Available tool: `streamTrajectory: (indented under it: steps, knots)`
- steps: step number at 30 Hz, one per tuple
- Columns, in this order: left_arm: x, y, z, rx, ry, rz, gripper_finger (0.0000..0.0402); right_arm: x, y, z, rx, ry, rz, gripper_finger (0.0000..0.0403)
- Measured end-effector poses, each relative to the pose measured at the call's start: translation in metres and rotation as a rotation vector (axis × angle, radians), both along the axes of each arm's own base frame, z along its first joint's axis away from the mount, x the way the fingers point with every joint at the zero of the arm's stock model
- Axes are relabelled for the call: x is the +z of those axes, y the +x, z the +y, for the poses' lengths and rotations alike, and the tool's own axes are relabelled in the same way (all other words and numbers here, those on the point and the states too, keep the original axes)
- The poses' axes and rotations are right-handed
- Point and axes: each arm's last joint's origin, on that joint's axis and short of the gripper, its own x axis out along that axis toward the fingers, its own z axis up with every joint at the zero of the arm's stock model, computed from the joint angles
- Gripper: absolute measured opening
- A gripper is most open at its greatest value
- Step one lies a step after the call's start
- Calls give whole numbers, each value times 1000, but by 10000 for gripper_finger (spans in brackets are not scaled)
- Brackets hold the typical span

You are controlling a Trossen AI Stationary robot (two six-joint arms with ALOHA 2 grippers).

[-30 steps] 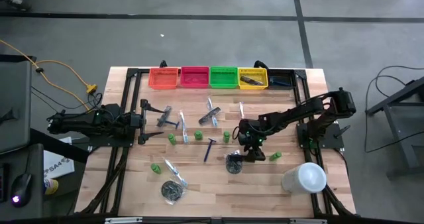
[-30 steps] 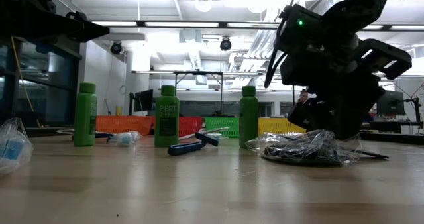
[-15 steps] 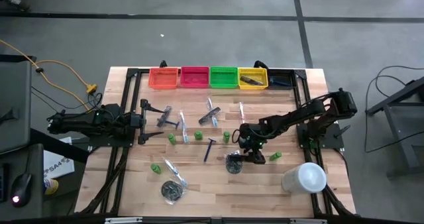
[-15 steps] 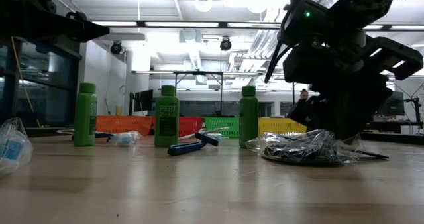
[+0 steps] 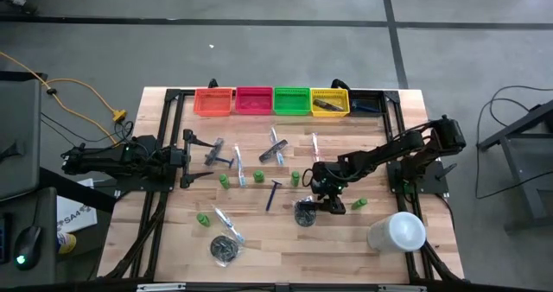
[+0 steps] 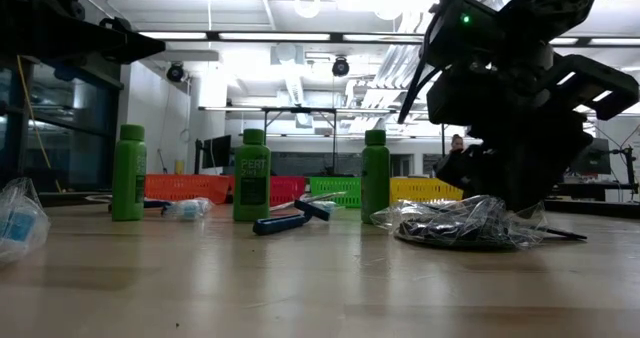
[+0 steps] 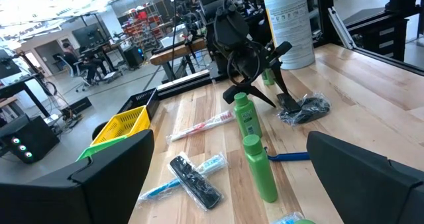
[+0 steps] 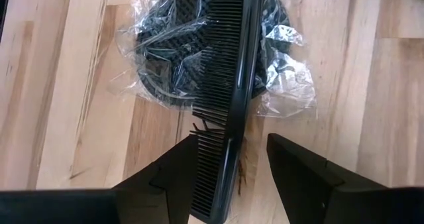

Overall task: Pick & Place Travel size toiletries
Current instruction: Put the black hair comb into the yellow bin

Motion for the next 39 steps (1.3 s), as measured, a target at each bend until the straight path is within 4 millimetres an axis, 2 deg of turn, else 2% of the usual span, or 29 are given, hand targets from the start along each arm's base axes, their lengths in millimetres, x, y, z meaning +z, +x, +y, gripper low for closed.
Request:
streamTrajectory:
  steps: [24,34,39]
  knots:
    - [0,0,0,0,0,0,397,-11,8,3,13,120,5,172]
    - [0,0,0,0,0,0,397,-13,8,2,-7,113,18,98]
    - [0,0,0,0,0,0,397,-13,7,2,-9,121,28,73]
